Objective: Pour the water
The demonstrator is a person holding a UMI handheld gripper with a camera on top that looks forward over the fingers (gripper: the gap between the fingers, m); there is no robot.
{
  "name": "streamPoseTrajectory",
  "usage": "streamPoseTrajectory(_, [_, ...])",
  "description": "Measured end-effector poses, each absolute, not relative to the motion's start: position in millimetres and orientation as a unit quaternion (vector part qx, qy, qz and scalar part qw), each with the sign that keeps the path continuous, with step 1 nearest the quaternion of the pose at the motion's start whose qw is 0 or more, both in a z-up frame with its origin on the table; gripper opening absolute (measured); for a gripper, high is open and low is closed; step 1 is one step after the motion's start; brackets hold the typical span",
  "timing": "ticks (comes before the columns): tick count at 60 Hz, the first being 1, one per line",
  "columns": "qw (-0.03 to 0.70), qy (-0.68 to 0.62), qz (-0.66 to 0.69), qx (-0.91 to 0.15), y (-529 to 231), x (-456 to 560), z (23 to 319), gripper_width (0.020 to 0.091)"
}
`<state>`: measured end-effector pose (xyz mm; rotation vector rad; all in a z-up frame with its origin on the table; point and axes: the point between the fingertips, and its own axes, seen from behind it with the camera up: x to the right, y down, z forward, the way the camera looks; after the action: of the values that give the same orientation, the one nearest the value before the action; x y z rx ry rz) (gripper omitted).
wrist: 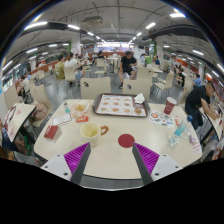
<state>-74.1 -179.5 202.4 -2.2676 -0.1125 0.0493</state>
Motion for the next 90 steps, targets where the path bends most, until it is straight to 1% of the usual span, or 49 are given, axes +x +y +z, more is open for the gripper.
streamPoseTrajectory(1, [0.421, -0.043, 0.021, -0.906, -168, -73, 197, 0.0855])
streamPoseTrajectory(2, [0.422, -0.041, 0.019, -0.906, -180, -71, 202, 0.0855])
streamPoseTrajectory(7, [0.424, -0.036, 0.014, -0.905, -183, -51, 200, 0.0856])
streamPoseTrajectory(16, [0.43, -0.024, 0.0, -0.902, -187, 14, 184, 0.0856])
streamPoseTrajectory(31, [0.448, 0.002, -0.046, -0.893, -167, 170, 135, 0.0854])
streamPoseTrajectory(44, [0.489, 0.012, -0.052, -0.871, -102, 264, 111, 0.0852])
streamPoseTrajectory(60, [0.505, 0.029, -0.045, -0.861, -12, 307, 74, 0.0843])
streamPoseTrajectory(62, [0.506, 0.031, -0.043, -0.861, -7, 308, 71, 0.0831])
streamPoseTrajectory(65, [0.509, 0.033, -0.04, -0.859, 1, 309, 67, 0.0761])
streamPoseTrajectory(66, [0.511, 0.033, -0.039, -0.858, 3, 309, 66, 0.0723])
streamPoseTrajectory(68, [0.513, 0.033, -0.037, -0.857, 6, 309, 64, 0.0611])
streamPoseTrajectory(69, [0.513, 0.035, -0.037, -0.857, 6, 313, 63, 0.0575])
streamPoseTrajectory(71, [0.519, 0.038, -0.035, -0.853, 7, 312, 64, 0.057])
streamPoseTrajectory(78, [0.525, 0.042, -0.04, -0.849, 9, 311, 65, 0.0482])
streamPoseTrajectory(79, [0.525, 0.043, -0.04, -0.849, 10, 311, 64, 0.048])
streamPoseTrajectory(81, [0.523, 0.043, -0.041, -0.85, 11, 310, 64, 0.0452])
streamPoseTrajectory(82, [0.522, 0.043, -0.041, -0.851, 11, 310, 64, 0.0452])
streamPoseTrajectory(83, [0.519, 0.044, -0.042, -0.852, 12, 310, 63, 0.0424])
streamPoseTrajectory(87, [0.511, 0.047, -0.059, -0.856, 12, 313, 64, 0.0423])
streamPoseTrajectory(90, [0.511, 0.044, -0.076, -0.855, 12, 311, 69, 0.0422])
